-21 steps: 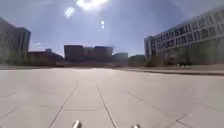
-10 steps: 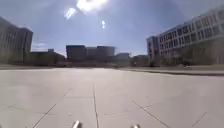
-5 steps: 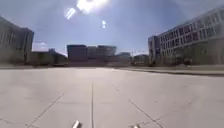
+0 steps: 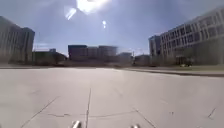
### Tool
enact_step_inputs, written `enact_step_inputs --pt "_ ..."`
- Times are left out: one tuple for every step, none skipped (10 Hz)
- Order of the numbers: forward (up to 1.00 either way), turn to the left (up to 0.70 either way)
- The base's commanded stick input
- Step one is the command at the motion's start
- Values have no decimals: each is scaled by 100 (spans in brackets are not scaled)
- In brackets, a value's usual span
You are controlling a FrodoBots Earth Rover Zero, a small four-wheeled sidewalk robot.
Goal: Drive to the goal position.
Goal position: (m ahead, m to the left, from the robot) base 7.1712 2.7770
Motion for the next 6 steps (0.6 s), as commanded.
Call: enact_step_inputs --pt "85 4" --pt "85 4" --pt "85 4" --pt "85 4" --pt "85 4" --pt "85 4"
